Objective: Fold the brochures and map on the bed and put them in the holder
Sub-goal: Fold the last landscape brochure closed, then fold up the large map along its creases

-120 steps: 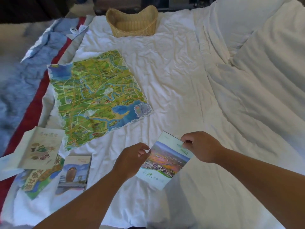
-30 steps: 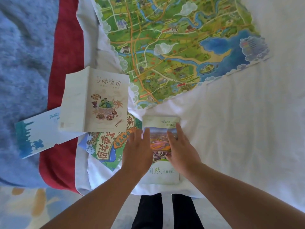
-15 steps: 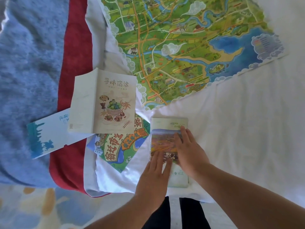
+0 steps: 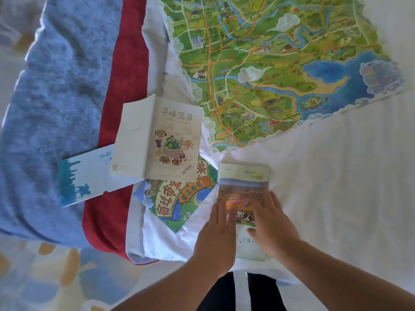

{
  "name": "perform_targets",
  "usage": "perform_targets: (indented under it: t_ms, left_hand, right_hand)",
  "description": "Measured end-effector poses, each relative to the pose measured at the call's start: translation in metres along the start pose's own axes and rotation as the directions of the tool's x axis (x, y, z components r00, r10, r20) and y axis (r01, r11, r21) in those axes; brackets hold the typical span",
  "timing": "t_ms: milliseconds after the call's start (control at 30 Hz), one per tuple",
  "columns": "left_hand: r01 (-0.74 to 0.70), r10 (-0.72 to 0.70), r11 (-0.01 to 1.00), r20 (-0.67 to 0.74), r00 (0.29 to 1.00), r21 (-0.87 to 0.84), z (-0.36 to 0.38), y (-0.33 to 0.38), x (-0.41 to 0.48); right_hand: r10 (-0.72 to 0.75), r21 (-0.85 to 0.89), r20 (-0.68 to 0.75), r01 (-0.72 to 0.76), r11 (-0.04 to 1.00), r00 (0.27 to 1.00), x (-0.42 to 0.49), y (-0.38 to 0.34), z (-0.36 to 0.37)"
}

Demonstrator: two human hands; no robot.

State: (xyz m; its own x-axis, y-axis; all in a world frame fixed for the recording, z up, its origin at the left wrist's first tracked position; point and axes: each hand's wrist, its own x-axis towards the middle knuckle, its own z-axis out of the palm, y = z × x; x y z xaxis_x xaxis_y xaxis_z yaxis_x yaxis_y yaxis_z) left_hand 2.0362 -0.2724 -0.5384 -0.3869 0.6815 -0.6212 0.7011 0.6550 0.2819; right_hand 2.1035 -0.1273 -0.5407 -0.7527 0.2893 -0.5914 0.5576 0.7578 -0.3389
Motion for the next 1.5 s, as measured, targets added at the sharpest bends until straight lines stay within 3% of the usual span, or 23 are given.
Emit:
perform_targets:
  t_ms: [200, 433, 667, 933, 1033, 1200, 1500]
  left_hand:
    - [0.028, -0.028, 1.0, 0.008, 1.0, -0.004, 0.001, 0.002, 0.0]
    - [0.027, -0.026, 1.0, 0.021, 0.999, -0.017, 0.004, 0.0, 0.003]
    - [0.019, -0.018, 1.0, 0.032, 0.999, -0.011, 0.007, -0.001, 0.006]
    - [0.008, -0.008, 1.0, 0.051, 0.999, -0.004, -0.012, 0.002, 0.008]
    - [-0.005, 0.005, 0.999, -0.02, 1.0, -0.034, -0.03, -0.007, 0.006]
    - [0.094, -0.114, 0.991, -0.217, 0.969, -0.098, -0.065, -0.046, 0.001]
    - [0.235, -0.267, 0.962, -0.284, 0.921, -0.14, -0.082, -0.11, -0.018]
  right_hand:
    - [-0.066, -0.079, 0.111, 0.075, 0.994, 0.992, -0.03, -0.007, 0.018]
    - [-0.091, -0.12, -0.021, 0.088, 0.989, 0.996, 0.029, -0.004, -0.027]
    - [-0.112, -0.119, 0.197, 0.137, 0.983, 0.974, 0.016, -0.006, -0.018]
    - [-0.125, -0.151, 0.249, 0.166, 0.974, 0.96, 0.018, -0.006, -0.041]
    - [-0.119, -0.165, 0.205, 0.154, 0.974, 0.972, 0.023, -0.008, -0.046]
    - [-0.095, -0.199, 0.201, 0.135, 0.971, 0.975, 0.032, -0.02, -0.06]
    - [-0.105, -0.215, 0.238, 0.158, 0.964, 0.966, 0.042, -0.056, -0.076]
